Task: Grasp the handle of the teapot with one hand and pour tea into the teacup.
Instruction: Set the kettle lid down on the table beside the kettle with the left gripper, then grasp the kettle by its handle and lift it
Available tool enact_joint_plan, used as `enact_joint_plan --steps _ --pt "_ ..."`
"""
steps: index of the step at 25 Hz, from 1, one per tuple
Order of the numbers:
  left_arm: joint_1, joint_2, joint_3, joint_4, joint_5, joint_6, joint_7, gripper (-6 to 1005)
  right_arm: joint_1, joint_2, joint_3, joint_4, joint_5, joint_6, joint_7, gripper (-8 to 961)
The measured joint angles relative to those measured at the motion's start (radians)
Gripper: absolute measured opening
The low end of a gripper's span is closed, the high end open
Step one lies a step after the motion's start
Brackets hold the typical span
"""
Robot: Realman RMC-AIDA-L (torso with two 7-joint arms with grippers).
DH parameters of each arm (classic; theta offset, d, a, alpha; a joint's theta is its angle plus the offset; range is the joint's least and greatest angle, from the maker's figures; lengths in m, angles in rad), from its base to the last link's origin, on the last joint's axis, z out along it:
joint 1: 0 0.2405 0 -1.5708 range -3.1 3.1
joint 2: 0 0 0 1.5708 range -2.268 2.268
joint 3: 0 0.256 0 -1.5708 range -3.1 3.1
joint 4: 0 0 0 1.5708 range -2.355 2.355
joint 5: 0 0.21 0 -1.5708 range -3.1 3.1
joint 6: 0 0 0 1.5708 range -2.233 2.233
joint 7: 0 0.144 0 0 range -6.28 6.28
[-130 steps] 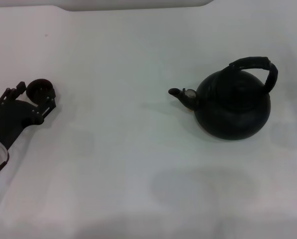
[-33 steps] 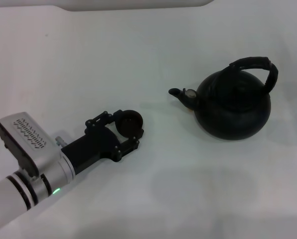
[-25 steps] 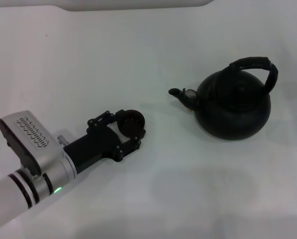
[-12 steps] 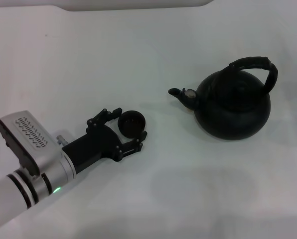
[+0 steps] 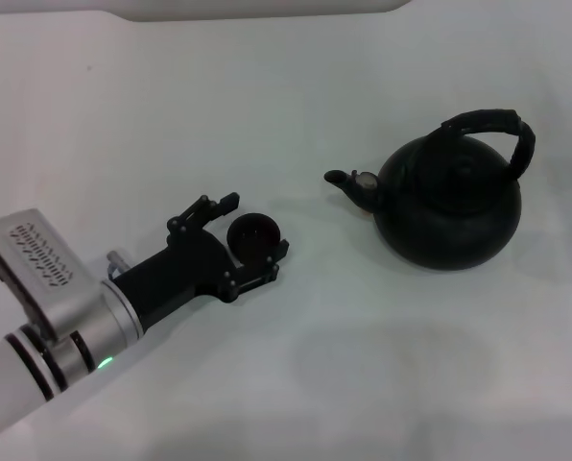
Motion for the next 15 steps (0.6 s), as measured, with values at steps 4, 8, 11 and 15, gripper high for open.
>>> enact_joint_plan --steps 4,8,11,15 --pt "0.005 0.001 -0.003 0.008 -0.005 -0.077 0.000 888 0.000 0.000 0.000 -0.002 0.000 0.000 0.000 869" --pt "0.015 0.001 -0.035 0.026 -0.011 -0.155 0.000 888 0.000 0.000 -0.001 0.000 0.000 0.000 0.000 869" --pt "0.044 -0.001 -0.119 0.028 -0.012 -0.212 0.000 888 -0.005 0.000 -0.001 0.003 -0.003 0.012 0.000 869" --pt "0.100 -0.004 -0.280 0.028 -0.013 -0.282 0.000 887 -0.034 -0.004 -0.001 0.004 -0.009 0.091 0.031 869"
